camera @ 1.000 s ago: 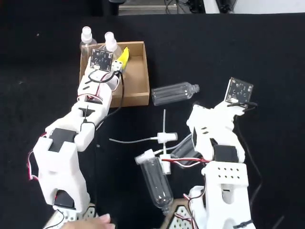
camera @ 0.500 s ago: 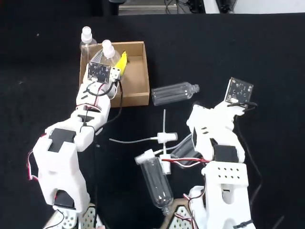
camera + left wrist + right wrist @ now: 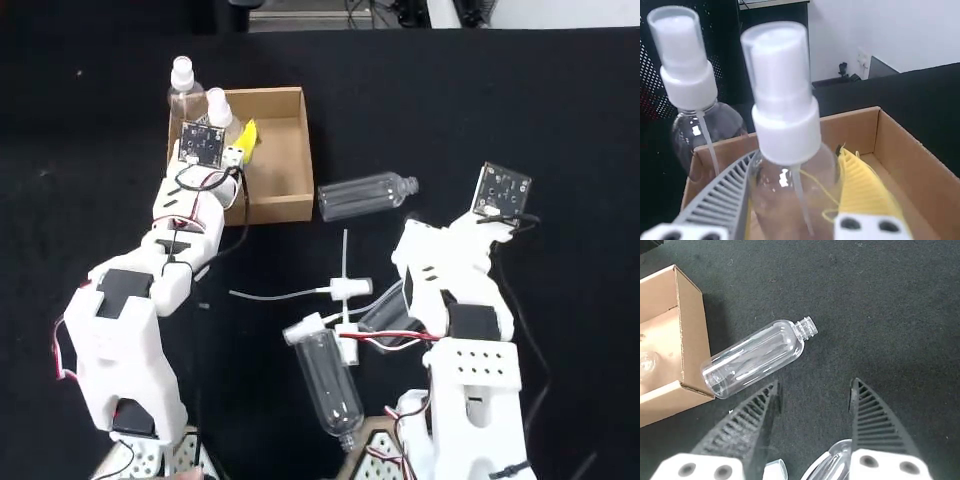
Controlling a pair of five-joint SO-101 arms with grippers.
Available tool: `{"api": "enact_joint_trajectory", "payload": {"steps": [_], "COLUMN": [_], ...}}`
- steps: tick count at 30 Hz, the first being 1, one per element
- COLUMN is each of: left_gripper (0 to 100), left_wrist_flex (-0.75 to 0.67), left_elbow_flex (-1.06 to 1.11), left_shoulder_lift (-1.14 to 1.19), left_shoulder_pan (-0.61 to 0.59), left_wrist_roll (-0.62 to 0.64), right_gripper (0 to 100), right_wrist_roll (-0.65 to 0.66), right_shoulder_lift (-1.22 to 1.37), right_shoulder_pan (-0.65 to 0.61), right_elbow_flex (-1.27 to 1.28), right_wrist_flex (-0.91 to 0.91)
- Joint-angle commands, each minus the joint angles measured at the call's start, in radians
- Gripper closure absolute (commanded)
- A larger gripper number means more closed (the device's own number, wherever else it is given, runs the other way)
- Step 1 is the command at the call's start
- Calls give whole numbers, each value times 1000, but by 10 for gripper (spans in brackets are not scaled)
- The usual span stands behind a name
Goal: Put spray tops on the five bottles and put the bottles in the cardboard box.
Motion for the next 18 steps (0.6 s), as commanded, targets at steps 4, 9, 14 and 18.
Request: {"api": "enact_joint_trajectory", "payload": {"steps": [4,9,14,18], "left_gripper": [970,970,970,970], "left_wrist_flex": [-17,-17,-21,-21], "left_elbow_flex": [-58,-56,-56,-53], "left_shoulder_lift": [-17,-17,-18,-18], "left_shoulder_pan": [-16,-16,-18,-18], "left_wrist_roll": [-11,-6,-11,-12], "right_gripper": [797,797,797,797], "right_wrist_roll": [-2,-2,-2,-2], "right_shoulder_lift": [-21,-21,-21,-21], "right_shoulder_pan": [12,12,12,12], "right_elbow_flex": [-8,-8,-8,-8], "right_wrist_flex": [-28,-28,-28,-28]}}
